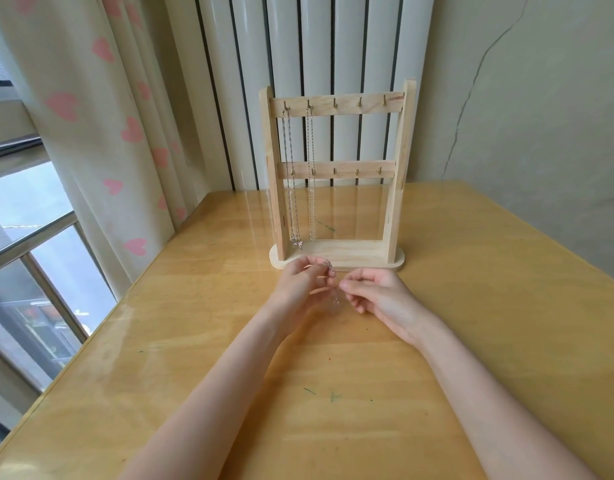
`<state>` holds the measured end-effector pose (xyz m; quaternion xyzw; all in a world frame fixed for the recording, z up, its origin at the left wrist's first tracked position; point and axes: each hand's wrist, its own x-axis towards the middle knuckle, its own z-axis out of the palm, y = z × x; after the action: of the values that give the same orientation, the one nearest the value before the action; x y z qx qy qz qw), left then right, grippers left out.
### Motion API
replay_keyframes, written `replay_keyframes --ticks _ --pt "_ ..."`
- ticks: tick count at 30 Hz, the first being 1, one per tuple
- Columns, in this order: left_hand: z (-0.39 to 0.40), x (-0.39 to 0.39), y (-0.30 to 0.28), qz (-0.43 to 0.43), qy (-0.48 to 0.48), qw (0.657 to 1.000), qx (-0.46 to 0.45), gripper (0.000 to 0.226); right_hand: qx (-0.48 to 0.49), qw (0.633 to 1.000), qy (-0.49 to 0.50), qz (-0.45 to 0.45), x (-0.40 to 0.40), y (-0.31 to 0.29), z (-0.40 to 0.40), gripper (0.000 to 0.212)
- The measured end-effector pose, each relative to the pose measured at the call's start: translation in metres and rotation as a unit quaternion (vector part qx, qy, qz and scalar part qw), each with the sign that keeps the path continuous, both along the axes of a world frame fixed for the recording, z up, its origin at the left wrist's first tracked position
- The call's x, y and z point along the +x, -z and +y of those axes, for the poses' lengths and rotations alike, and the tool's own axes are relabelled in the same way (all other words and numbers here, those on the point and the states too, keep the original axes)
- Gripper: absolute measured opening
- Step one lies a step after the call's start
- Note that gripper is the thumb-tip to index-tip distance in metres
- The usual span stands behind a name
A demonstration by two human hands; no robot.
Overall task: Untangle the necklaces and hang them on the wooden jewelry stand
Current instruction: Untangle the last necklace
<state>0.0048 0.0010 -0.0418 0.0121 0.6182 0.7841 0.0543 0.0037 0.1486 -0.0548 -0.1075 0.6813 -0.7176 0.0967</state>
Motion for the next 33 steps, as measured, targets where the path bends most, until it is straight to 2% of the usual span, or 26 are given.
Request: replay_keyframes --ticks 3,7,10,13,16,18,21,24,29,33 --pt "0.001 0.000 -0.001 0.053 -0.025 0.997 -0.050 0.013 0.010 1.000 0.020 0.012 0.001 -0.001 -0.001 0.011" --pt "0.001 0.002 -0.003 0.075 -0.018 0.994 -0.082 0.014 -0.195 0.979 0.041 -0.045 -0.001 -0.007 0.006 0.015" --pt "0.004 0.005 -0.002 0.090 0.002 0.988 -0.129 0.013 -0.247 0.965 0.044 -0.078 -0.002 -0.009 0.008 0.017" --pt "0.006 0.005 -0.002 0.095 0.008 0.989 -0.111 0.014 -0.229 0.970 0.040 -0.072 -0.002 -0.008 0.007 0.016" --pt "0.001 0.003 -0.004 0.060 0.003 0.998 0.004 0.014 -0.176 0.983 0.023 -0.047 -0.001 -0.007 0.004 0.012" --pt "0.000 0.003 -0.005 0.048 0.008 0.997 0.054 0.013 -0.081 0.997 0.012 -0.012 0.000 -0.006 0.000 0.007" --pt "0.001 0.003 -0.005 0.065 0.008 0.998 0.010 0.012 0.065 0.997 0.024 0.046 0.005 -0.003 -0.009 0.006" --pt "-0.001 0.002 -0.002 0.076 -0.002 0.995 -0.062 0.011 0.019 0.997 0.070 0.040 0.004 -0.003 -0.004 0.007" --pt "0.001 0.005 0.002 0.075 0.055 0.982 -0.162 0.007 -0.098 0.991 0.093 0.002 0.000 -0.008 0.006 0.007" --pt "0.002 0.008 -0.002 0.102 0.048 0.980 -0.165 0.009 -0.112 0.990 0.085 -0.005 0.000 -0.007 0.004 0.008"
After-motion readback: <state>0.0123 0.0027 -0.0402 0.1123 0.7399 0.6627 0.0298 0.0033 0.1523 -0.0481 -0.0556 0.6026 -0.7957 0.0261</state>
